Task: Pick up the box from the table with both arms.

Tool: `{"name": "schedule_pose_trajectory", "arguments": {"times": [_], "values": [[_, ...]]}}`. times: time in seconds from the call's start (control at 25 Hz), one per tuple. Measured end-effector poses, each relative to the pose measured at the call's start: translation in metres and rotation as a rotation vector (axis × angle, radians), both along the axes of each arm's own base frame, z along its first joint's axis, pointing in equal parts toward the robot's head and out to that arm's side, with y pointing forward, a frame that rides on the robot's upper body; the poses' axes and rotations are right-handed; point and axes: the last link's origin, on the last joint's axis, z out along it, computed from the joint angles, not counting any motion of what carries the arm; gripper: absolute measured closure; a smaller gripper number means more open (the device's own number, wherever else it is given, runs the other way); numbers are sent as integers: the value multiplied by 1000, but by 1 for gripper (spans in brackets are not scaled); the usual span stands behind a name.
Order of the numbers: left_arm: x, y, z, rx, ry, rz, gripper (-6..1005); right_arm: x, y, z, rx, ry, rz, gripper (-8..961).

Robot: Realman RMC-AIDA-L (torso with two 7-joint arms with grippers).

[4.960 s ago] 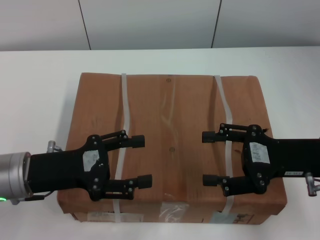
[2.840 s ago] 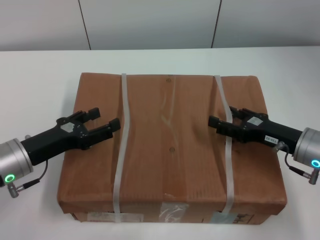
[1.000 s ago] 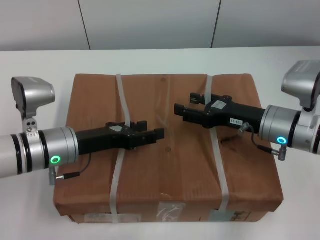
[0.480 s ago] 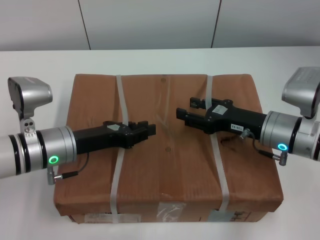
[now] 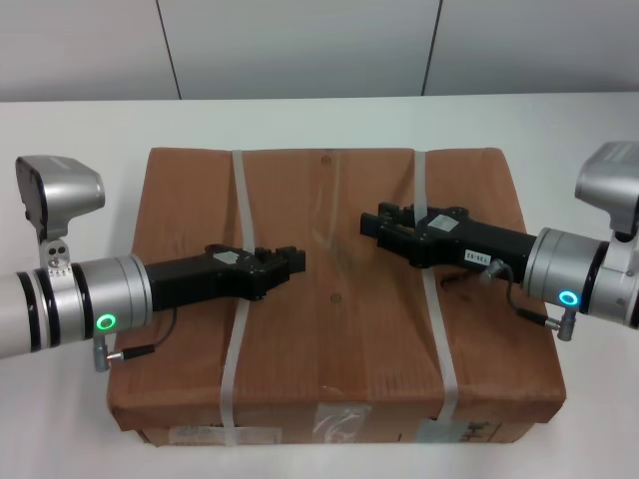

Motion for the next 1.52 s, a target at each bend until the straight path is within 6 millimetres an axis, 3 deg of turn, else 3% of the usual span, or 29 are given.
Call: {"name": "schedule_pose_trajectory", "arguments": {"times": [0.2,0.48,0.96,1.52], "values": [[-1,-1,0,0,0,2,867,1,-3,1,-61,72,-90,536],[-4,-4,0,3,-4,8,867,1,-5,5,-145,146,-189,832],[-7,-5,2,15,-8,13,868,10,-10,9,-149,195,-259,921],[-1,-6,5,11,-33,-23,870,12,-14,15,-123,220,-250,918]]}}
